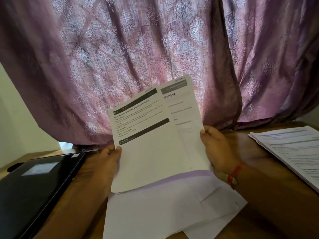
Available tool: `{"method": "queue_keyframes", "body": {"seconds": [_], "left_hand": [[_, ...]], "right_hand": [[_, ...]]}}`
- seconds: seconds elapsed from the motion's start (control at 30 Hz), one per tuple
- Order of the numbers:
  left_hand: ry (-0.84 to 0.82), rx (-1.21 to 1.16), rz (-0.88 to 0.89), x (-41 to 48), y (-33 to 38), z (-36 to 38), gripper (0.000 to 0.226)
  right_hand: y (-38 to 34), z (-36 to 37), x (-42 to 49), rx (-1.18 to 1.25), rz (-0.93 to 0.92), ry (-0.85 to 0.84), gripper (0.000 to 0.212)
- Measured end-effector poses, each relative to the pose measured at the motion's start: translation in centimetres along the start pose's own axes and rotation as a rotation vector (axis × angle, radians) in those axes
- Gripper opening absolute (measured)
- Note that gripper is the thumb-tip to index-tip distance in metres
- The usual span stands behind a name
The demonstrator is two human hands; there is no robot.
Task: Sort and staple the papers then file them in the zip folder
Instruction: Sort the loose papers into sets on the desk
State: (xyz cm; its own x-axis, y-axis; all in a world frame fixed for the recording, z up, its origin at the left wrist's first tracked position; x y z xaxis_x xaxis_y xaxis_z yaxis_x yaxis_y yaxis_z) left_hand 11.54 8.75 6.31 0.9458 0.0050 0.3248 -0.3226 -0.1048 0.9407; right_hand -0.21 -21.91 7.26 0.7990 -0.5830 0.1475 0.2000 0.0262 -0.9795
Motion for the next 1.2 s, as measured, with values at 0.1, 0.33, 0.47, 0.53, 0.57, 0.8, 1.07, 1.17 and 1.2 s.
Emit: {"method": "queue_keyframes", "body": {"seconds": [0.1,0.33,0.47,0.53,0.57,0.8,1.07,1.17,1.2], "left_hand": [[-0.097,-0.068,-0.014,-1.8,1.4,1.4,0.019],[-0.069,-0.084,0.002,-0.6,0.1,1.4,0.016],[-0.088,-0.128,-0.01,-0.1,-0.5,1.3,0.017],[-0.082,-0.143,-0.013,-0.2,-0.5,1.4,0.015],[-0.075,-0.146,-0.017,-0.1,-0.5,1.4,0.015],[-0.075,-0.133,0.024,-0.5,0.2,1.7,0.018],[-0.076,-0.315,0.006,-0.1,0.1,2.1,0.013],[-0.13,-0.441,-0.013,-0.5,0.5,2.7,0.015],[-0.153,-0.458,-0.011,-0.7,0.8,2.8,0.017]], "right_hand": [[0.6,0.7,-0.1,0.014,0.024,-0.042,0.025],[1.7,1.8,0.0,0.012,0.042,-0.121,0.031],[2.2,2.4,-0.4,0.035,0.057,-0.192,0.023],[2.5,2.7,-0.5,0.025,0.081,-0.202,0.021],[2.7,2.8,-0.5,0.032,0.106,-0.211,0.021],[2.7,3.7,-1.1,0.015,0.132,-0.332,0.028],[2.5,4.1,-1.4,-0.181,-0.063,-0.309,0.027],[1.3,3.5,-1.6,-0.155,-0.163,-0.231,0.031],[0.9,3.4,-1.7,-0.14,-0.191,-0.221,0.032]]}}
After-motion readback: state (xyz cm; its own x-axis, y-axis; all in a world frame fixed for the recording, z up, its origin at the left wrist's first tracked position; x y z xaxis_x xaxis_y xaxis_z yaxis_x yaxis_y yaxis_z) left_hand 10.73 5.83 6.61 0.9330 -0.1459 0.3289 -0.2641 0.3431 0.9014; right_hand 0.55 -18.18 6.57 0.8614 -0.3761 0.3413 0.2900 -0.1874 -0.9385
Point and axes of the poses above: each hand's wrist, its own x-axis towards the middle knuckle, its own z-axis out of the palm, y = z × x, the point moved 7 cm from there along x, towards the middle knuckle, and after that the axes turned 9 degrees about z, right-handed, at the moved point
